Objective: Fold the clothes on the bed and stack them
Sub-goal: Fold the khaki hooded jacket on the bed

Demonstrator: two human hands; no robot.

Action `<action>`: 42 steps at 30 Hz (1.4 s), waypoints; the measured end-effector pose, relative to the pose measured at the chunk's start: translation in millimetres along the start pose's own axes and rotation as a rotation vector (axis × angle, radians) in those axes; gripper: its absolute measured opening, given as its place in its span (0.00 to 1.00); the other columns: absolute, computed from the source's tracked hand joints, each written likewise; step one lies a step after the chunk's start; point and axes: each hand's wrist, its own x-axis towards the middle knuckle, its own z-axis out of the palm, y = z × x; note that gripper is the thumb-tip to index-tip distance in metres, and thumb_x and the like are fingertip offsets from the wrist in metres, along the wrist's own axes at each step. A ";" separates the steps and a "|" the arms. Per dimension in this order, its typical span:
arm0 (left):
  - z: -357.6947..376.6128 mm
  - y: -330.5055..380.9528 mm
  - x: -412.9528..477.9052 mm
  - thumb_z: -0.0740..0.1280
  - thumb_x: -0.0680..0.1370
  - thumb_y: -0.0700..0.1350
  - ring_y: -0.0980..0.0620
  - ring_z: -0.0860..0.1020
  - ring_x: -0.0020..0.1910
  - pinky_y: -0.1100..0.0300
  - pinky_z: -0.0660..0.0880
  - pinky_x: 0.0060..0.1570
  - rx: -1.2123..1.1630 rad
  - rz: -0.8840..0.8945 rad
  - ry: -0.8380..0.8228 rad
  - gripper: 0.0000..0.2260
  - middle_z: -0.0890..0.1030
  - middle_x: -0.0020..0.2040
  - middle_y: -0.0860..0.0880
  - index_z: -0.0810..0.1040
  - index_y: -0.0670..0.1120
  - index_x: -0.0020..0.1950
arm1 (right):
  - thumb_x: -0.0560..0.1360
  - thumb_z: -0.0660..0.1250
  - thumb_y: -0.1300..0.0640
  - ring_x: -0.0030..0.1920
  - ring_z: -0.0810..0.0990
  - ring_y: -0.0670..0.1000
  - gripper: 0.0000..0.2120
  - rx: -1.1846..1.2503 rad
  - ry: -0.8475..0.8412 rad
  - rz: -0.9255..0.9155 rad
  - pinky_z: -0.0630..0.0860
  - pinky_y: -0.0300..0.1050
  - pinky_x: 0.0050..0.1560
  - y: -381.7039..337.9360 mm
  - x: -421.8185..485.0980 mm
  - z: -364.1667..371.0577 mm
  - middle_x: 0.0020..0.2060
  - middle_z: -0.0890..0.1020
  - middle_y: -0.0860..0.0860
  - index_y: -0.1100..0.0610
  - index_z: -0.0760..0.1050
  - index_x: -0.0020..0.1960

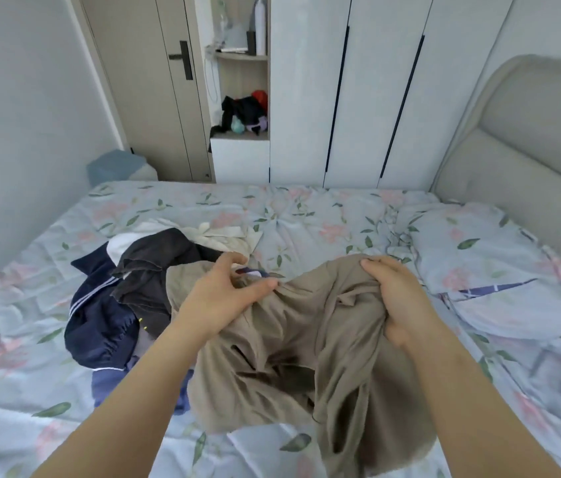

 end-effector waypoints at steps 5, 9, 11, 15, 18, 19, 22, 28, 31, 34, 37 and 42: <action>45.6 -19.2 -5.6 0.70 0.69 0.62 0.56 0.77 0.52 0.62 0.71 0.55 0.449 0.168 -0.376 0.40 0.79 0.49 0.55 0.51 0.63 0.75 | 0.74 0.66 0.66 0.36 0.77 0.51 0.15 -0.284 -0.137 -0.006 0.71 0.44 0.43 22.2 -4.0 -2.5 0.30 0.80 0.51 0.54 0.79 0.30; 69.4 -25.2 -8.1 0.67 0.78 0.42 0.71 0.75 0.44 0.76 0.70 0.50 0.039 0.162 -0.621 0.15 0.76 0.47 0.61 0.71 0.58 0.61 | 0.72 0.67 0.66 0.39 0.78 0.46 0.13 -0.500 -0.297 -0.020 0.72 0.40 0.45 37.5 -5.0 -2.6 0.33 0.82 0.47 0.52 0.81 0.33; 73.7 -30.0 -6.2 0.63 0.80 0.41 0.60 0.77 0.45 0.67 0.73 0.52 -0.146 0.048 -0.585 0.07 0.80 0.44 0.55 0.77 0.53 0.52 | 0.73 0.68 0.64 0.40 0.78 0.46 0.10 -0.587 -0.356 -0.033 0.72 0.39 0.46 39.1 -1.0 -3.5 0.35 0.81 0.48 0.52 0.81 0.37; 61.4 -41.7 0.9 0.58 0.82 0.43 0.52 0.81 0.40 0.55 0.77 0.47 -0.423 -0.220 -0.477 0.10 0.83 0.44 0.47 0.79 0.46 0.54 | 0.70 0.74 0.60 0.37 0.79 0.43 0.06 -0.808 -0.554 0.009 0.72 0.33 0.40 37.9 10.9 -17.5 0.34 0.81 0.45 0.50 0.80 0.40; 45.7 -44.2 5.0 0.57 0.82 0.41 0.50 0.83 0.44 0.57 0.80 0.47 -0.606 -0.327 -0.409 0.11 0.84 0.48 0.43 0.80 0.42 0.53 | 0.71 0.72 0.57 0.31 0.71 0.45 0.13 -1.191 -0.577 -0.023 0.63 0.35 0.30 39.1 27.0 -25.4 0.28 0.71 0.47 0.54 0.72 0.31; 40.6 -44.7 5.6 0.57 0.82 0.42 0.50 0.83 0.44 0.58 0.80 0.44 -0.632 -0.365 -0.370 0.11 0.84 0.48 0.43 0.80 0.42 0.53 | 0.73 0.71 0.56 0.31 0.69 0.45 0.16 -1.250 -0.494 -0.091 0.61 0.37 0.30 38.3 34.1 -24.3 0.28 0.69 0.48 0.55 0.70 0.30; 27.5 -44.9 7.4 0.59 0.81 0.48 0.47 0.81 0.43 0.56 0.78 0.43 -0.719 -0.529 -0.232 0.12 0.85 0.43 0.43 0.79 0.43 0.55 | 0.75 0.66 0.54 0.41 0.76 0.53 0.08 -1.407 -0.105 -0.479 0.65 0.43 0.37 31.4 46.4 -6.8 0.36 0.77 0.50 0.56 0.79 0.40; -16.1 -48.6 11.6 0.57 0.82 0.52 0.42 0.77 0.45 0.46 0.71 0.52 -1.019 -0.675 0.066 0.18 0.81 0.47 0.40 0.77 0.40 0.59 | 0.78 0.62 0.53 0.60 0.72 0.58 0.15 -1.150 0.054 -0.475 0.69 0.51 0.58 52.9 50.3 24.8 0.60 0.76 0.53 0.52 0.73 0.64; -34.8 -55.1 12.3 0.56 0.83 0.52 0.42 0.78 0.48 0.48 0.70 0.57 -1.156 -0.676 0.073 0.19 0.80 0.49 0.40 0.75 0.40 0.65 | 0.79 0.60 0.52 0.58 0.74 0.54 0.12 -1.059 -0.051 -0.220 0.69 0.48 0.57 88.9 48.3 19.3 0.59 0.77 0.53 0.53 0.75 0.60; -42.1 -57.2 10.1 0.55 0.83 0.50 0.40 0.81 0.42 0.46 0.77 0.47 -1.214 -0.630 0.025 0.20 0.83 0.42 0.37 0.77 0.35 0.57 | 0.80 0.58 0.52 0.53 0.76 0.55 0.14 -0.966 -0.168 0.018 0.70 0.48 0.55 113.2 39.5 25.1 0.52 0.78 0.57 0.61 0.75 0.54; -48.0 -53.7 7.0 0.55 0.83 0.51 0.39 0.83 0.35 0.45 0.79 0.28 -1.299 -0.587 -0.045 0.21 0.83 0.40 0.35 0.77 0.33 0.50 | 0.80 0.56 0.46 0.51 0.75 0.52 0.17 -0.966 -0.274 0.166 0.71 0.46 0.56 126.3 30.8 33.1 0.52 0.78 0.53 0.58 0.75 0.54; -62.0 -48.2 5.3 0.58 0.80 0.51 0.40 0.83 0.45 0.41 0.78 0.42 -1.372 -0.552 -0.121 0.19 0.81 0.51 0.38 0.77 0.35 0.55 | 0.77 0.59 0.38 0.46 0.78 0.45 0.24 -0.578 -0.443 0.561 0.73 0.36 0.43 148.7 22.4 58.0 0.51 0.80 0.48 0.56 0.76 0.61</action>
